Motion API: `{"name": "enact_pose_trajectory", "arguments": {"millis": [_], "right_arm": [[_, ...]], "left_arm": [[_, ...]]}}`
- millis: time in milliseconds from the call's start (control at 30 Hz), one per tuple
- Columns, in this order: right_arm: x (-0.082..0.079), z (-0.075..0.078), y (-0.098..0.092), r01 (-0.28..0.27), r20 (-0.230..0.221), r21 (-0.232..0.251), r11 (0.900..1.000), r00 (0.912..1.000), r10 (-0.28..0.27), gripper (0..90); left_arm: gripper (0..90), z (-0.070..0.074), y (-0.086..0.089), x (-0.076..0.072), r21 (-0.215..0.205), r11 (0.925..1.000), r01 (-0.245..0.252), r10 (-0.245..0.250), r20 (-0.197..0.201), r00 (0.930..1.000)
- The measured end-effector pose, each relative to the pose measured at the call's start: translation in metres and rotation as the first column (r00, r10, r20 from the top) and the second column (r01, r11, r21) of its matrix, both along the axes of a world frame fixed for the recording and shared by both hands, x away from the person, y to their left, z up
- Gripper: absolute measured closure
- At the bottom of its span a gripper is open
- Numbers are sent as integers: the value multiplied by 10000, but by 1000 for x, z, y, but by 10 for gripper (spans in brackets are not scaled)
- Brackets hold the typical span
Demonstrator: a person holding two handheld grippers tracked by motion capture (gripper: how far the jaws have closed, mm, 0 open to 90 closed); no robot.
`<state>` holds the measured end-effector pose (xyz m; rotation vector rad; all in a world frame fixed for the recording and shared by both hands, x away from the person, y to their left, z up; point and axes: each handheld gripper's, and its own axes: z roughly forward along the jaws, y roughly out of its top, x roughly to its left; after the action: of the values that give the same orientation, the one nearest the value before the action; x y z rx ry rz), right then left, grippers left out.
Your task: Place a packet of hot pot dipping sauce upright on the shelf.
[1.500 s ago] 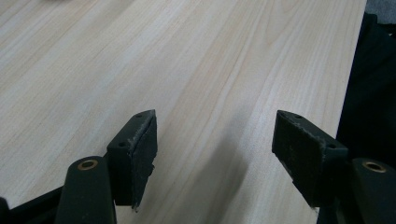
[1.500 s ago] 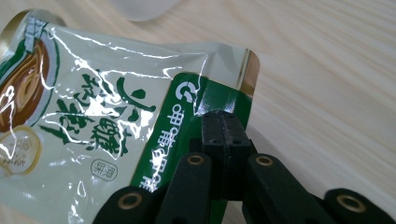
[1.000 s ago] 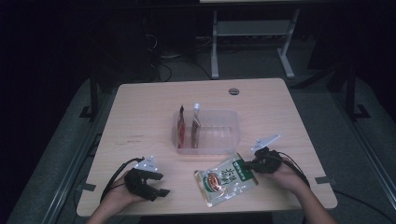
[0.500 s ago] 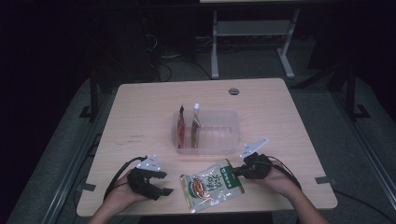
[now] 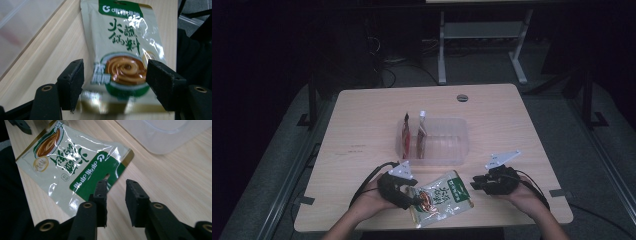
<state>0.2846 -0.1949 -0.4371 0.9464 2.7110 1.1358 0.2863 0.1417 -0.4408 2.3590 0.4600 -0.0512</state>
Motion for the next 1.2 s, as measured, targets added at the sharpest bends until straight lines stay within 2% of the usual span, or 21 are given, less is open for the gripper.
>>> {"name": "enact_pose_trajectory", "arguments": {"millis": [133, 300, 433, 600, 733, 867, 933, 1000, 1100, 1200], "right_arm": [[-8, -1, -9, 177, 8, -72, 9998, 9998, -177, 655], [-8, -1, -12, 298, 83, -69, 9995, 9995, -297, 634], [-10, -1, -12, 352, 172, -71, 9994, 9992, -350, 625], [-14, -4, -15, 524, 17, -179, 9985, 9986, -523, 621], [-15, -3, -18, 637, 37, -159, 9978, 9980, -636, 620], [-16, -4, -19, 656, 74, -153, 9977, 9978, -655, 621], [-16, -4, -18, 645, 87, -150, 9978, 9979, -643, 620], [-16, -4, -17, 650, 70, -148, 9978, 9979, -649, 620], [-16, -4, -16, 608, 29, -127, 9981, 9981, -608, 607], [-15, -4, -16, 617, 29, -94, 9980, 9981, -617, 569]], "left_arm": [[308, -6, -9, 3, 154, 9999, 54, -51, -163, 9999], [343, -13, -13, 3, 459, 9989, 99, -100, 17, 9999], [365, -16, -16, 3, 459, 9987, 201, -195, -138, 9997], [410, -17, -17, 5, 542, 9983, 200, -191, -181, 9997], [509, -16, -16, 6, 595, 9981, 138, -134, -80, 9999], [681, -15, -16, 7, 777, 9967, 234, -239, 54, 9997], [766, -15, -16, 7, 785, 9965, 290, -281, -125, 9995], [840, -14, -17, 7, 813, 9960, 366, -360, -87, 9993], [876, -13, -17, 8, 810, 9959, 409, -400, -122, 9991], [892, -14, -13, 11, 513, 9980, 361, -340, -419, 9985]]}}
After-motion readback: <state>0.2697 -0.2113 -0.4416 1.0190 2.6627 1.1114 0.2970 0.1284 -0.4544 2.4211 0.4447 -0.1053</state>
